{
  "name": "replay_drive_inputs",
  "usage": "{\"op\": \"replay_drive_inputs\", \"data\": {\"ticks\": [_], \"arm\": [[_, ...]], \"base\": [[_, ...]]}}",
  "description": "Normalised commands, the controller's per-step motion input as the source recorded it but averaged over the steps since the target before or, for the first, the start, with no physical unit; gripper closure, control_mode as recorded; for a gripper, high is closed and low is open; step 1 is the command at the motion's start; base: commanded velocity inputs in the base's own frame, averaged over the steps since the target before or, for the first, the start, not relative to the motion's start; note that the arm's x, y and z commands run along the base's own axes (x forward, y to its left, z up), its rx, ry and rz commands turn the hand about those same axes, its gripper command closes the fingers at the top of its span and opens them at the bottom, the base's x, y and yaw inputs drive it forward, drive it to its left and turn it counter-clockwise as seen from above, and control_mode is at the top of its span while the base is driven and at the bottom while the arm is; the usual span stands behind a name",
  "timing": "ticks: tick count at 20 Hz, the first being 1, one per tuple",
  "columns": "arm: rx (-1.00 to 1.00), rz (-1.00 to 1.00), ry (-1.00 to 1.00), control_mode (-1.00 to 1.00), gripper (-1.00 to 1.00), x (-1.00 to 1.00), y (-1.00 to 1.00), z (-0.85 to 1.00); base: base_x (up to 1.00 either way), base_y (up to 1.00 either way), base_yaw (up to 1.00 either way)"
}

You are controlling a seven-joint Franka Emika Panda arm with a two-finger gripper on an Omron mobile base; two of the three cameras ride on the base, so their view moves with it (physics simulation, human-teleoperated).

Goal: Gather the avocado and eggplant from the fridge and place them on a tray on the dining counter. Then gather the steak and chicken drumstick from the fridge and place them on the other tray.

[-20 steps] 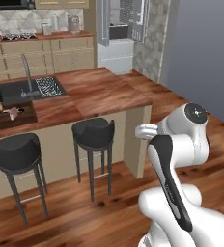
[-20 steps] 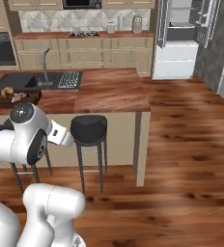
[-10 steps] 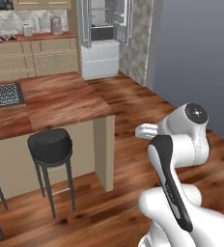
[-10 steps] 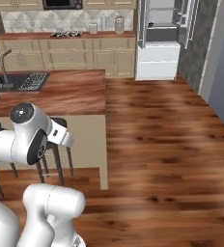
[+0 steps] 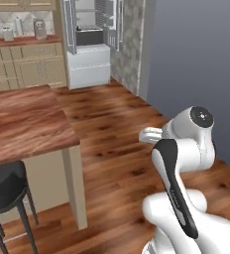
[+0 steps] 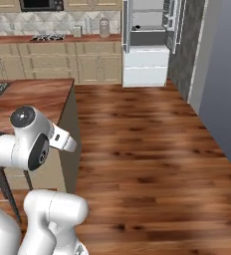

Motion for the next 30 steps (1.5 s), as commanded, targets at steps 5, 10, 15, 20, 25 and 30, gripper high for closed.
{"op": "replay_drive_inputs", "data": {"ticks": [5,10,15,20,25,30], "arm": [[0.0,0.0,0.0,1.0,-1.0,0.0,0.0,0.0],[0.0,0.0,0.0,1.0,-1.0,0.0,0.0,0.0],[0.0,0.0,0.0,1.0,-1.0,0.0,0.0,0.0],[0.0,0.0,0.0,1.0,-1.0,0.0,0.0,0.0],[0.0,0.0,0.0,1.0,-1.0,0.0,0.0,0.0],[0.0,0.0,0.0,1.0,-1.0,0.0,0.0,0.0]], "base": [[0.92,-0.76,0.0],[0.98,-0.73,0.01],[1.0,-0.56,0.04],[1.0,-0.3,0.05],[1.0,-0.08,0.04],[1.0,-0.09,0.03]]}}
